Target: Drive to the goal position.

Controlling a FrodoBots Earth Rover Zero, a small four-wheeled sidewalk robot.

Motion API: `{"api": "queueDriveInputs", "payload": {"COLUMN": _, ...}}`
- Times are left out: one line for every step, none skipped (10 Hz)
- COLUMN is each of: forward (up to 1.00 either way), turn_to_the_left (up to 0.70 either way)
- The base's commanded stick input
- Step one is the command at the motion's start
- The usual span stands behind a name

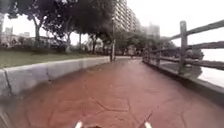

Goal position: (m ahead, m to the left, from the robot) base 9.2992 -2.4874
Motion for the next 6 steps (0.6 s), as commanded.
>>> {"api": "queueDriveInputs", "payload": {"forward": 0.5, "turn_to_the_left": 0.0}}
{"api": "queueDriveInputs", "payload": {"forward": 0.5, "turn_to_the_left": 0.0}}
{"api": "queueDriveInputs", "payload": {"forward": 0.5, "turn_to_the_left": 0.0}}
{"api": "queueDriveInputs", "payload": {"forward": 0.5, "turn_to_the_left": 0.0}}
{"api": "queueDriveInputs", "payload": {"forward": 0.5, "turn_to_the_left": 0.0}}
{"api": "queueDriveInputs", "payload": {"forward": 0.5, "turn_to_the_left": 0.0}}
